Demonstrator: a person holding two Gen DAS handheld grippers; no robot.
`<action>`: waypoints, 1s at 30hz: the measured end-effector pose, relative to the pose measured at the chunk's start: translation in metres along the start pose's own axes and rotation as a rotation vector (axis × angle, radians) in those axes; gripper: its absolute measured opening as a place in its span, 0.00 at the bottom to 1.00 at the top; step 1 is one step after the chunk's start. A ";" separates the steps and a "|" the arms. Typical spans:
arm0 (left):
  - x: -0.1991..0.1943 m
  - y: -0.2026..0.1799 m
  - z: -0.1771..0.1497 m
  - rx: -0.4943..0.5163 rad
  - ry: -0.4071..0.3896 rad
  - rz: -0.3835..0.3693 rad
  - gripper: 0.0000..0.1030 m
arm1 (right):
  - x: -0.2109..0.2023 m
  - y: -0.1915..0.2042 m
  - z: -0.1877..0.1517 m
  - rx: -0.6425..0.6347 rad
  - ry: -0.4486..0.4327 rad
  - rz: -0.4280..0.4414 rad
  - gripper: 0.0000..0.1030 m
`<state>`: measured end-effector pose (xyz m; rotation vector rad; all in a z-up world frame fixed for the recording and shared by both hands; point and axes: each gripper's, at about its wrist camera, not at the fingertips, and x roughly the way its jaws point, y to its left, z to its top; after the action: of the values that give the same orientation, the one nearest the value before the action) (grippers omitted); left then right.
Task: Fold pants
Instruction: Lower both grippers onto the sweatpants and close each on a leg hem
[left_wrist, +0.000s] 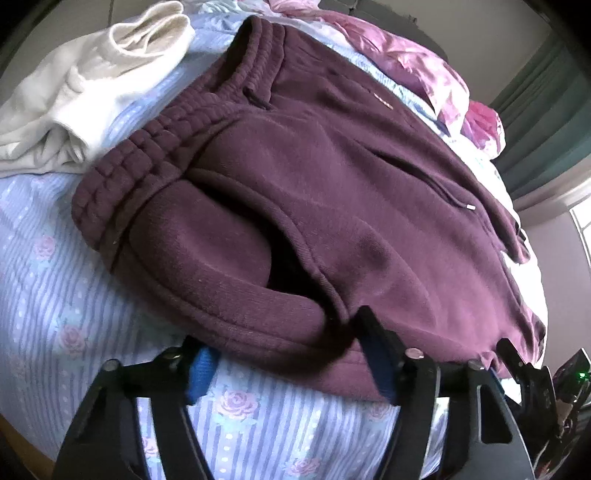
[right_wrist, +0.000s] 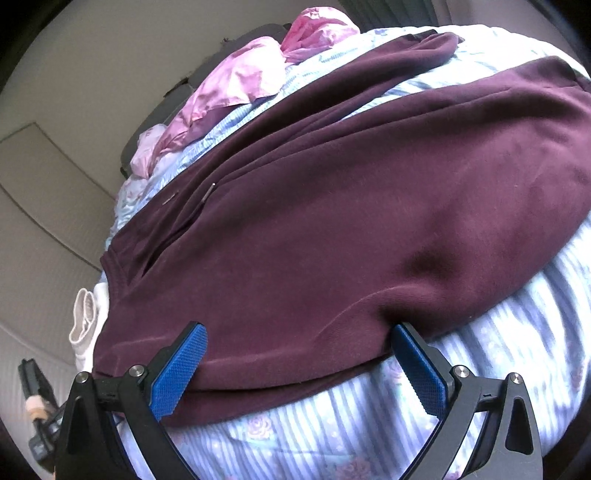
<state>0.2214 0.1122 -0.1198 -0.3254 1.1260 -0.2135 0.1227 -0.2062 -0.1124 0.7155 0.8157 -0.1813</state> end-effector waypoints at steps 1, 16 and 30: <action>-0.001 -0.003 0.000 0.013 -0.002 0.007 0.56 | -0.002 0.000 -0.001 -0.009 0.004 -0.002 0.92; -0.001 -0.027 0.001 0.128 -0.013 0.125 0.51 | 0.001 -0.034 0.007 0.137 0.015 0.018 0.90; -0.041 -0.030 -0.010 0.102 -0.108 0.044 0.20 | 0.000 -0.022 0.035 0.033 0.055 -0.084 0.27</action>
<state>0.1952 0.0962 -0.0778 -0.2185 1.0107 -0.2113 0.1348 -0.2455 -0.1074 0.7208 0.8974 -0.2520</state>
